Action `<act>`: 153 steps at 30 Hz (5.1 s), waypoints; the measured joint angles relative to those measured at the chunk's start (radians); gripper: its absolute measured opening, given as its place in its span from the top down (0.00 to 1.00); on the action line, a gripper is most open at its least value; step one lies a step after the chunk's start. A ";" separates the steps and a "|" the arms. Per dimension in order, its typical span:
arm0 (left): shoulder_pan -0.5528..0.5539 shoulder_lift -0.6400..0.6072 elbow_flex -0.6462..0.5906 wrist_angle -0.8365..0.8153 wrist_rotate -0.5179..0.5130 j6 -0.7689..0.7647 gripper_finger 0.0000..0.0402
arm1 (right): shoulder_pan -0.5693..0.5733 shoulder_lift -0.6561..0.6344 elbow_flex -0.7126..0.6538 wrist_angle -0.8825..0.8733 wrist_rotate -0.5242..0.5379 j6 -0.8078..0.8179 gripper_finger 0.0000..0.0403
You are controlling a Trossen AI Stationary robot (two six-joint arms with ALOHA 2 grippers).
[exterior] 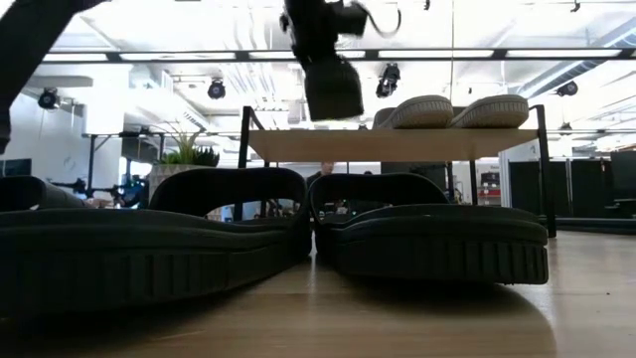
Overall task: Pick and place slides into the shelf
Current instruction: Put the black slide on the shelf
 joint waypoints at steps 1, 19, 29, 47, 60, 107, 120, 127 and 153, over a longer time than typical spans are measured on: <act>0.010 0.012 0.001 0.000 0.003 0.000 1.00 | 0.000 0.000 0.000 0.000 0.000 0.004 0.37; 0.020 0.102 0.037 0.100 0.127 -0.052 0.97 | 0.000 0.001 0.000 0.000 -0.001 0.027 0.37; -0.001 0.079 0.044 0.179 0.131 -0.053 0.78 | 0.000 0.000 0.000 0.000 -0.001 0.026 0.37; -0.037 0.070 0.045 0.196 0.112 0.018 0.36 | 0.000 0.001 0.000 0.000 -0.001 0.042 0.37; -0.011 0.070 0.045 0.149 0.101 0.151 0.36 | 0.000 0.001 0.000 0.000 -0.002 0.087 0.37; -0.722 -0.510 -0.531 -0.494 0.476 -0.794 0.36 | 0.000 0.001 0.000 0.000 -0.001 0.030 0.37; -1.077 -0.381 -0.807 -0.376 0.488 -1.258 0.36 | 0.000 0.001 0.000 0.000 0.008 0.012 0.37; -1.072 -0.241 -0.848 -0.370 0.420 -1.390 0.36 | 0.000 0.001 0.000 0.000 0.025 0.014 0.37; -0.945 -0.494 -1.204 -0.155 0.494 -1.433 0.40 | 0.000 0.001 0.000 0.000 0.025 0.043 0.37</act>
